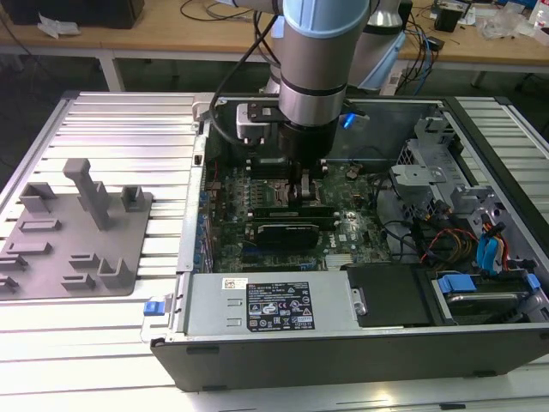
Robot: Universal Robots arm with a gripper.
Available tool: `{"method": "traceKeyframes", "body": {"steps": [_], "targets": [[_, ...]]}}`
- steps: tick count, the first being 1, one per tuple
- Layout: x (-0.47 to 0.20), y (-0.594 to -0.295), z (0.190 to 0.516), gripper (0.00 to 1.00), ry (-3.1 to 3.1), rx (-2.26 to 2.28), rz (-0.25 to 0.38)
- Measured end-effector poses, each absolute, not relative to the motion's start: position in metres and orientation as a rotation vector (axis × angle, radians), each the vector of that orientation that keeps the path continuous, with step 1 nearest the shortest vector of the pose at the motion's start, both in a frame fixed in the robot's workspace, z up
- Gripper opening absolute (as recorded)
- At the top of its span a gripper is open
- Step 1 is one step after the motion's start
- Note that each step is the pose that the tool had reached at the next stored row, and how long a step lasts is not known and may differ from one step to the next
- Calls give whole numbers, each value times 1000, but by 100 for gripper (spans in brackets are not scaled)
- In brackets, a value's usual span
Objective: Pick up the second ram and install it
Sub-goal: 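Insert the second ram into the second slot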
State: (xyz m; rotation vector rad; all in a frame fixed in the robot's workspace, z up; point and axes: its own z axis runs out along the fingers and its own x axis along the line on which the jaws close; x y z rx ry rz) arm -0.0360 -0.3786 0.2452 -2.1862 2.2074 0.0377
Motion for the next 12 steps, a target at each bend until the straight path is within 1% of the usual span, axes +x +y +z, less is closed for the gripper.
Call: {"method": "traceKeyframes", "body": {"steps": [2, 3, 4, 12], "targets": [[-36, -379, 245, 17, 2207, -2186, 38], [-36, -379, 245, 15, 2207, -2186, 38], [-36, -379, 245, 8, 2207, -2186, 38], [-35, -379, 245, 8, 2207, -2186, 38]]}}
